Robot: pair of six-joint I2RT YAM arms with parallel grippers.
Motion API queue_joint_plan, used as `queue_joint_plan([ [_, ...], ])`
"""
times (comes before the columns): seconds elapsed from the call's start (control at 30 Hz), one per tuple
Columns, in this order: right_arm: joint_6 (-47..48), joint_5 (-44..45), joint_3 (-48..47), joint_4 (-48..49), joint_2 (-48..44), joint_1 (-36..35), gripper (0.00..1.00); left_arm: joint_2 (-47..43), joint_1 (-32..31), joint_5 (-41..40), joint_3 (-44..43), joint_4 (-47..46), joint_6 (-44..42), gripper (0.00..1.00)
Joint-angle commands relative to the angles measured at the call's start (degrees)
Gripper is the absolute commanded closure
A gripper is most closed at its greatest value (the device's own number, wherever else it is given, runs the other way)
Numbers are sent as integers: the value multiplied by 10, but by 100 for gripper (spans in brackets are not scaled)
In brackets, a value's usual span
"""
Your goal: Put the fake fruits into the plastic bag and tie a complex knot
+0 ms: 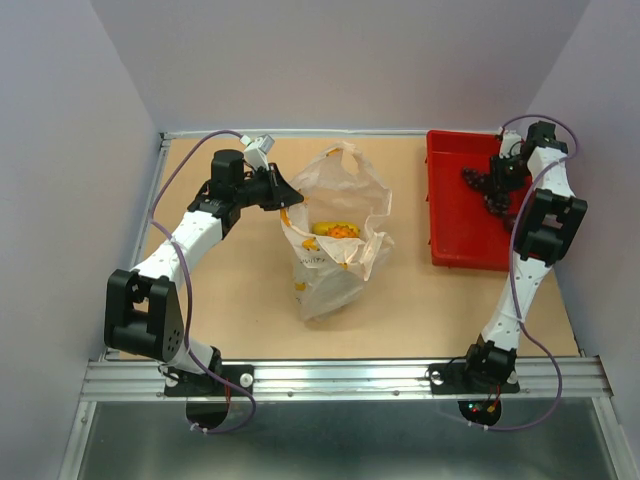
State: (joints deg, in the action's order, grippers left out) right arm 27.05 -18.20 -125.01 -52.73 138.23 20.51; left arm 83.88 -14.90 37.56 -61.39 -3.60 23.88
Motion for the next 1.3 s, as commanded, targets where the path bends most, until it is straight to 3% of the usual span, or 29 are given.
queue_joint_plan([
  [0.0, -25, -113, 33, -69, -42, -13, 71, -9, 3, 18, -2, -21, -5, 100],
  [0.2, -54, -191, 2, -80, -108, -13, 100, -6, 4, 20, -4, -22, -5, 100],
  [0.6, -123, -331, -53, -108, -222, -13, 100, -1, 4, 22, -13, -22, -3, 100],
  [0.73, -196, -409, -90, -90, -267, -14, 100, 2, 3, 23, -18, -21, -3, 100],
  [0.87, -295, -459, -58, -20, -319, -32, 100, 5, 4, 24, -21, -20, -3, 100],
  [1.0, -351, -484, 1, 32, -364, -106, 100, 15, 3, 27, -26, -18, -5, 100],
  [1.13, -320, -446, 21, 53, -402, -235, 99, 16, 3, 26, -27, -19, -2, 100],
  [1.27, -279, -420, 44, 52, -417, -308, 100, 15, 3, 28, -27, -20, -3, 100],
])
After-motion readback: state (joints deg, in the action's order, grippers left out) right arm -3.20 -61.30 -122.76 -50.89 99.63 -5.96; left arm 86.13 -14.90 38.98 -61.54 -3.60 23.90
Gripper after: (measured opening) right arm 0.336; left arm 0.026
